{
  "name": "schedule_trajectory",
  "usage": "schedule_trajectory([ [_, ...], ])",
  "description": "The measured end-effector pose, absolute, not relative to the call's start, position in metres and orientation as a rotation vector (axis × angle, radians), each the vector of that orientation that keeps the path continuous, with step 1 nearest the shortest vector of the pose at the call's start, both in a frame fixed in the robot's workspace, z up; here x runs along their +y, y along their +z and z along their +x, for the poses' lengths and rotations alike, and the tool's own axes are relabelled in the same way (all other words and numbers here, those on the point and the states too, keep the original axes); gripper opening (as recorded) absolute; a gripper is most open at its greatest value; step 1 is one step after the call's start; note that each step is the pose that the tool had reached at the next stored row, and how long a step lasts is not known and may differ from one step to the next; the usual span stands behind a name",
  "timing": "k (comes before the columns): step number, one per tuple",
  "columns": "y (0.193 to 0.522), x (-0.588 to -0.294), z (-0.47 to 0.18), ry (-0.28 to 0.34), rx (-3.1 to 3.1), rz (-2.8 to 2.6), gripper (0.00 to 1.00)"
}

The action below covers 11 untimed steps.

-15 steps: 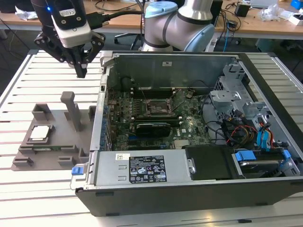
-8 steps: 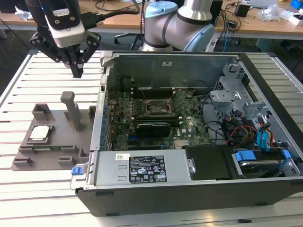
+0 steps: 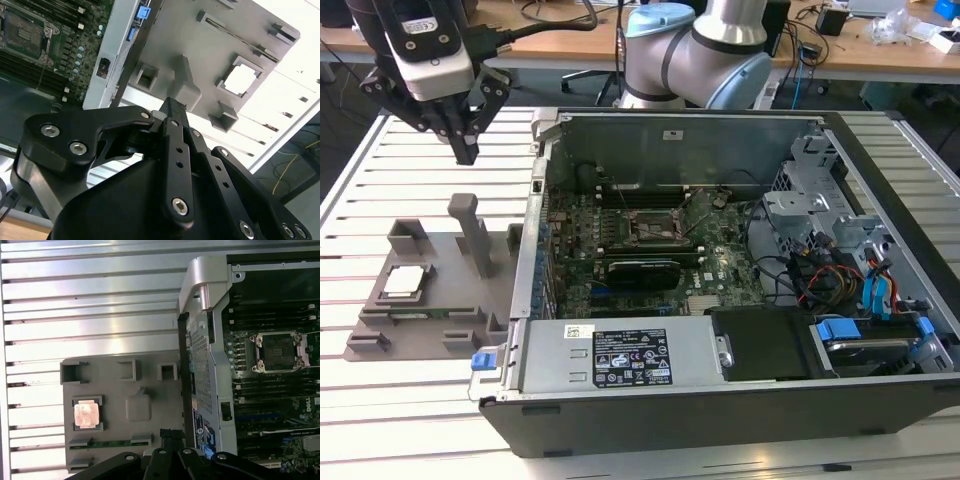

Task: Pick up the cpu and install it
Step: 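Reach for the cpu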

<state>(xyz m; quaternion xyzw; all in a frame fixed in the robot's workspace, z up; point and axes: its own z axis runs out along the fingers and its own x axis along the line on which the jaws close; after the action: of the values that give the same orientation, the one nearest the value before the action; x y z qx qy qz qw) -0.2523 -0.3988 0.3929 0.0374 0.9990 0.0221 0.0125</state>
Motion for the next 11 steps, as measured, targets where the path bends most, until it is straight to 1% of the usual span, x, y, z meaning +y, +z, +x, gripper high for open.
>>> schedule_trajectory([
  [11, 0.393, -0.399, -0.272, 0.069, 3.114, 0.117, 0.11],
])
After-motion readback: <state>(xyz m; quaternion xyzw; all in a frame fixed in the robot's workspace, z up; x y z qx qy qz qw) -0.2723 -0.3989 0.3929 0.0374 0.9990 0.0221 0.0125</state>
